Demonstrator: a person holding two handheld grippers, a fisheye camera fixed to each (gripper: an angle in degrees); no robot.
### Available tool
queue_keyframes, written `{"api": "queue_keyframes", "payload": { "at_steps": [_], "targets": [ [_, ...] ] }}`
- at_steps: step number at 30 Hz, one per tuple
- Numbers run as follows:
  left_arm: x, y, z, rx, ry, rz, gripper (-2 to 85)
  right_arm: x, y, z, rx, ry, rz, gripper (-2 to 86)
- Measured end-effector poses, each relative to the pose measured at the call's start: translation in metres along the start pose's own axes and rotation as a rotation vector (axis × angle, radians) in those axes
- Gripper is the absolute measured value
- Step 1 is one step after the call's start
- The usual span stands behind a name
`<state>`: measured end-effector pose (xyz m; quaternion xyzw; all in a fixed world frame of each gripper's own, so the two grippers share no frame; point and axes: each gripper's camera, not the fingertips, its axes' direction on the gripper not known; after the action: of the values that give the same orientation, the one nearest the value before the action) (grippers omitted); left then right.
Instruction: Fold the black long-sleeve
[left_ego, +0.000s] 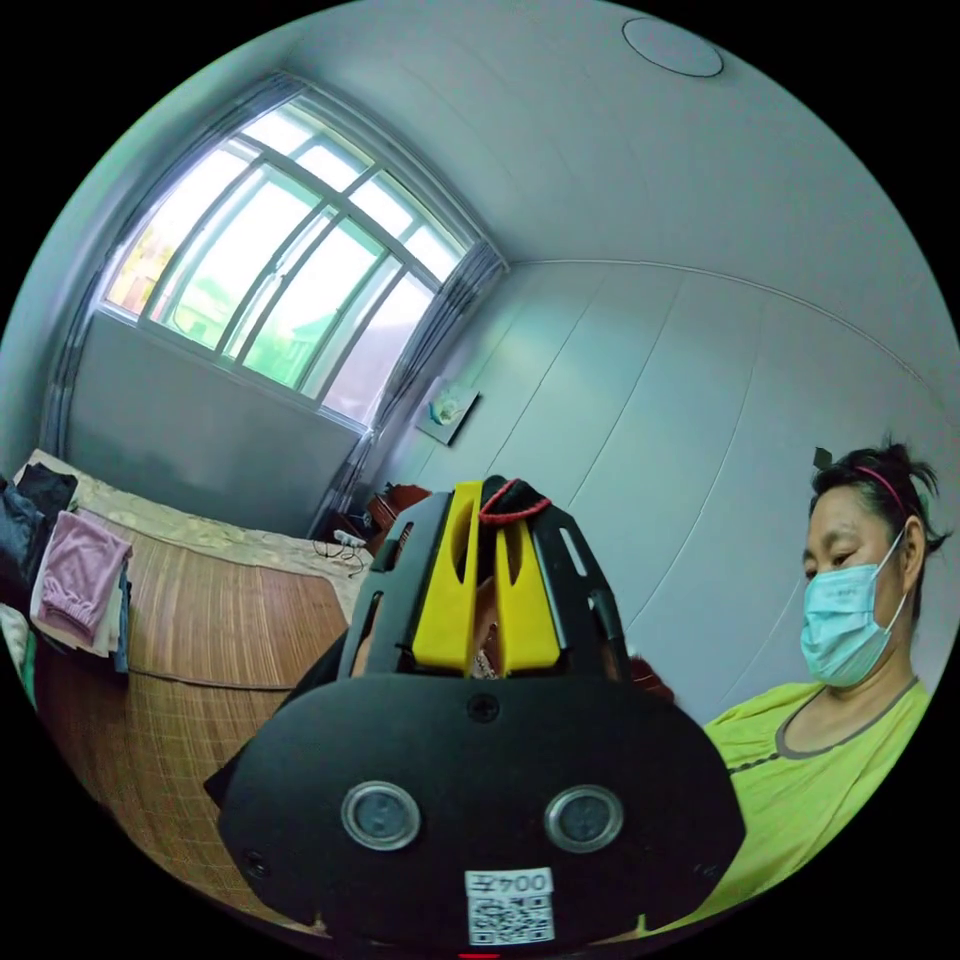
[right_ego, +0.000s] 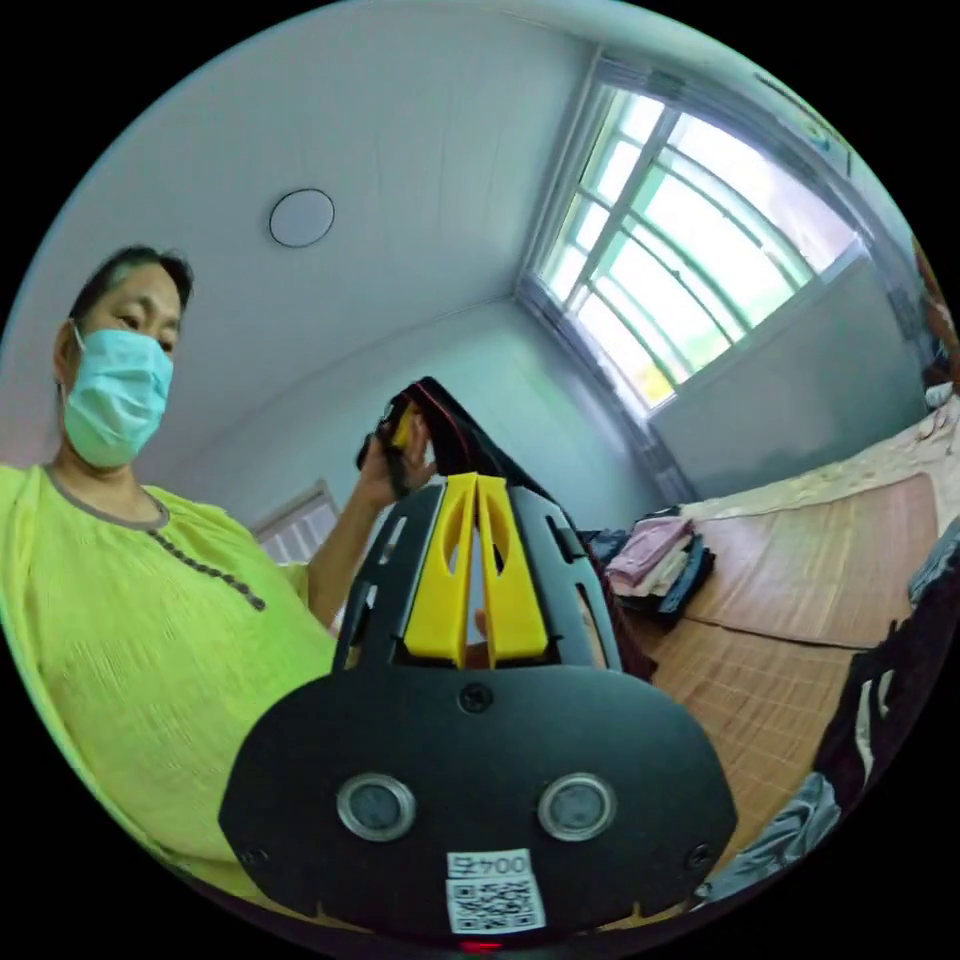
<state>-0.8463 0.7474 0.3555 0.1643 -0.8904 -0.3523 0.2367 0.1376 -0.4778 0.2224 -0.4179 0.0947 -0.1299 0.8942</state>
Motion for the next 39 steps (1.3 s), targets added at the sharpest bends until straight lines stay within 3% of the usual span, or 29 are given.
{"api": "queue_keyframes", "payload": {
  "at_steps": [4,6,8,10,12,17,19,20,22,28,32,35,39],
  "targets": [
    [-0.002,0.02,0.003,0.027,-0.014,-0.033,-0.2,-0.041,0.007,0.022,0.046,0.197,-0.196,9.6],
    [-0.002,0.028,0.004,0.041,-0.033,-0.035,-0.2,-0.047,0.005,0.035,0.016,0.113,-0.23,11.7],
    [-0.002,0.036,0.007,0.05,-0.052,-0.035,-0.2,-0.047,0.004,0.053,-0.05,0.009,-0.211,6.5],
    [-0.003,0.047,0.012,0.053,-0.068,-0.032,-0.2,-0.059,0.003,0.071,-0.172,0.098,-0.257,1.6],
    [-0.004,0.055,0.017,0.056,-0.075,-0.037,-0.2,-0.069,0.004,0.082,-0.158,0.195,-0.29,1.6],
    [-0.006,0.072,0.033,0.042,-0.073,-0.033,-0.2,-0.088,0.007,0.126,-0.232,0.367,-0.42,15.5],
    [-0.008,0.08,0.041,0.031,-0.072,-0.029,-0.2,-0.088,0.01,0.137,-0.265,0.444,-0.447,14.1],
    [-0.009,0.082,0.043,0.028,-0.071,-0.03,-0.2,-0.085,0.01,0.143,-0.317,0.497,-0.451,6.7],
    [-0.015,0.089,0.047,0.019,-0.076,-0.033,-0.2,-0.078,0.008,0.141,-0.379,0.525,-0.443,1.6],
    [-0.041,0.102,0.041,0.022,-0.129,-0.052,-0.2,-0.042,-0.055,0.066,-0.337,0.414,-0.291,-0.6],
    [-0.052,0.11,0.038,0.018,-0.11,-0.067,-0.2,0.012,-0.102,0.006,-0.234,0.192,-0.042,-0.8],
    [-0.051,0.112,0.039,-0.003,-0.086,-0.044,-0.2,0.054,-0.108,-0.014,-0.191,0.039,0.111,-0.7],
    [-0.031,0.107,0.041,-0.034,-0.049,0.048,-0.2,0.086,-0.101,-0.015,-0.198,-0.022,0.195,-0.7]
  ]
}}
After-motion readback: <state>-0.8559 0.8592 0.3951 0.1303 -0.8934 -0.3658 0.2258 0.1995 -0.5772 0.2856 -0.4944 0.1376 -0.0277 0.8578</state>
